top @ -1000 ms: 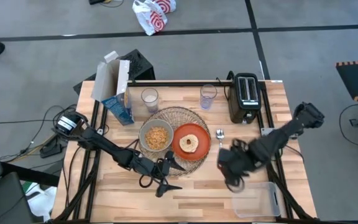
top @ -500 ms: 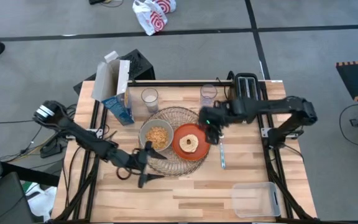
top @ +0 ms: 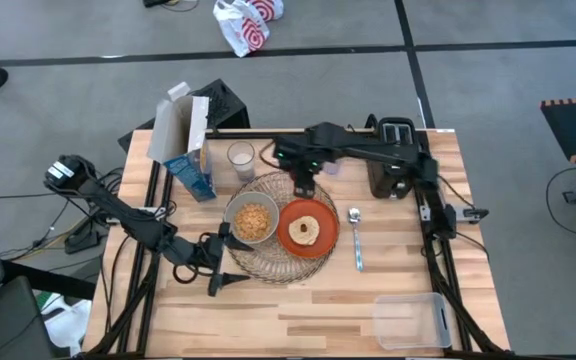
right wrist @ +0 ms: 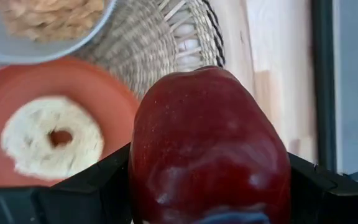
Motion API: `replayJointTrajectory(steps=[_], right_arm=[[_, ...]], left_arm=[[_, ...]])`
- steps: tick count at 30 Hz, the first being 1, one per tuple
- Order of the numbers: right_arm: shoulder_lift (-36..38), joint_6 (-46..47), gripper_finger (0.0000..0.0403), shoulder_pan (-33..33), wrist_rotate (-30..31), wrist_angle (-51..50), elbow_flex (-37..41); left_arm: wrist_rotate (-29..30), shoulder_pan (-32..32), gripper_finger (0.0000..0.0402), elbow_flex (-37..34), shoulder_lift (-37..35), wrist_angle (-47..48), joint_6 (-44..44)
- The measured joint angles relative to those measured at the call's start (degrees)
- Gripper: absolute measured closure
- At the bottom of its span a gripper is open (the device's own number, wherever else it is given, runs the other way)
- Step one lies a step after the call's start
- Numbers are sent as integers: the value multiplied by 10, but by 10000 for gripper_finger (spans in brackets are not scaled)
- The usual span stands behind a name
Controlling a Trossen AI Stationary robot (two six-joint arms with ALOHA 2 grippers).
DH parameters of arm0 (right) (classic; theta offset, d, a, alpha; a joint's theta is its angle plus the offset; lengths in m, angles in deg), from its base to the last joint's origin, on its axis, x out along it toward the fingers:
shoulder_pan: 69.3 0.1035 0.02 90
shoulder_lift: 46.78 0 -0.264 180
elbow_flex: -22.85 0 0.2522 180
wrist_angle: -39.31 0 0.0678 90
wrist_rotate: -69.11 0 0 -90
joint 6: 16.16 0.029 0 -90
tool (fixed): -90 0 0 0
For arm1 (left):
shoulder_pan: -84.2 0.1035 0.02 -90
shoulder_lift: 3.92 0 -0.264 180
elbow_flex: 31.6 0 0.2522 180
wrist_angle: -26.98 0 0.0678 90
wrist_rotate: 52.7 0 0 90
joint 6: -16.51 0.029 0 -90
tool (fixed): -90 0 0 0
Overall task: Arrange a breakfast setting
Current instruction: Put the red apple on the top of the brown table mat
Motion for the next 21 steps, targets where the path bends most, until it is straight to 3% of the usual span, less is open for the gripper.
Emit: replayJointTrajectory(steps=[8,13,21], right_arm=[[-138,-17,98,-29,-44,-52,-97],[-180,-16,98,-24,-75,-73,-100],[-224,-23,98,-19,-74,-69,-100]], left_arm=[[4,-2,54,0,0,22,-20],[2,-2,54,0,0,25,-22],[2,-2,54,0,0,25,-26]])
